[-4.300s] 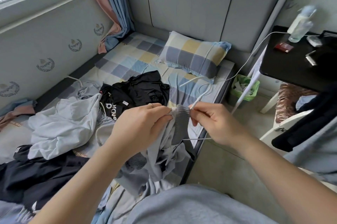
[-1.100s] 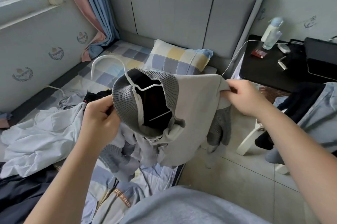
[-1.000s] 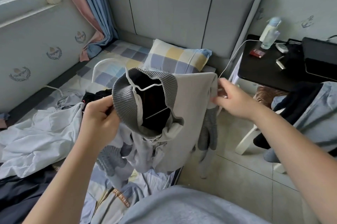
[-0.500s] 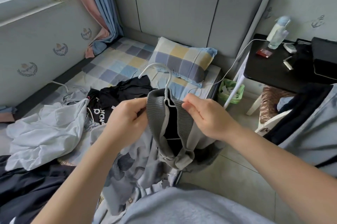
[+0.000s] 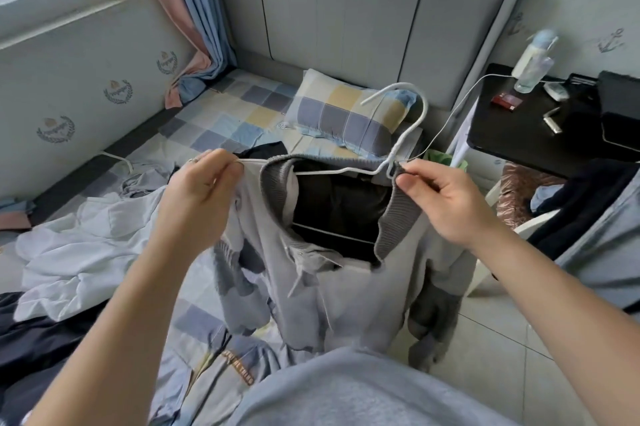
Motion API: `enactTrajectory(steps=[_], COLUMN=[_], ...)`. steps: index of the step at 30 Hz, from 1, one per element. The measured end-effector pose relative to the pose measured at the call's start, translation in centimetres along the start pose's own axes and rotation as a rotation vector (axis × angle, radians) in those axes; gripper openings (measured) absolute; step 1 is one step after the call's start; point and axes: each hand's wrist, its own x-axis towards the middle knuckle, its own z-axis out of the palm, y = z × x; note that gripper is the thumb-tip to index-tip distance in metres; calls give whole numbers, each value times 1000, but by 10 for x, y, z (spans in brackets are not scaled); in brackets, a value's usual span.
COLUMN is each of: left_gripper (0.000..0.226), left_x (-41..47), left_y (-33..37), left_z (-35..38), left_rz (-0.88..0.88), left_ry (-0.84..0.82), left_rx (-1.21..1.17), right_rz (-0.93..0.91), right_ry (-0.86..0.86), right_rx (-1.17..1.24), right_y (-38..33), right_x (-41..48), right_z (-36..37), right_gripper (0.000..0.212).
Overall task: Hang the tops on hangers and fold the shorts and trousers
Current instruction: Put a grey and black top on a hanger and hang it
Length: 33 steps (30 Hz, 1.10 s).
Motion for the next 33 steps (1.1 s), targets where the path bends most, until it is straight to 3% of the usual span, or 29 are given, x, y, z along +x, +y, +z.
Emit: enactTrajectory(steps=[3, 8, 12, 14, 19, 21, 23, 26, 29, 31, 33], left_gripper=[27, 31, 36, 26, 33, 30, 23, 2, 25, 35, 33], left_x=[3, -4, -11, -6, 19, 23, 25, 16, 7, 5, 2], left_y=[2, 17, 32, 33, 39, 47, 51, 45, 32, 24, 19], left_z=[11, 26, 53, 58, 30, 26, 27, 27, 26, 27, 30], left_rz=[-71, -80, -290, -349, -176, -134, -148, -122, 50, 137, 133], left_ry=[25, 251, 38, 78, 263, 212, 50, -169, -33, -146, -293], left_rx=[61, 141, -25, -114, -94, -18, 10, -97, -6, 138, 67], right_rz=[2, 38, 75, 92, 171, 168, 147, 133, 104, 99, 105], right_ry=[-22, -20, -32, -27, -131, -111, -22, -1, -76, -109, -87], right_rx=[57, 126, 198, 222, 73, 70, 95, 138, 127, 120, 126], right_y=[1, 5, 3, 2, 3, 2, 1, 3, 5, 6, 6], right_x=[1, 1, 0, 1, -1, -2, -2, -3, -7, -8, -8], right_z=[3, 7, 15, 20, 31, 39, 40, 32, 21, 17, 15], right_gripper=[29, 44, 28, 23, 24, 34, 39, 40, 49, 56, 56])
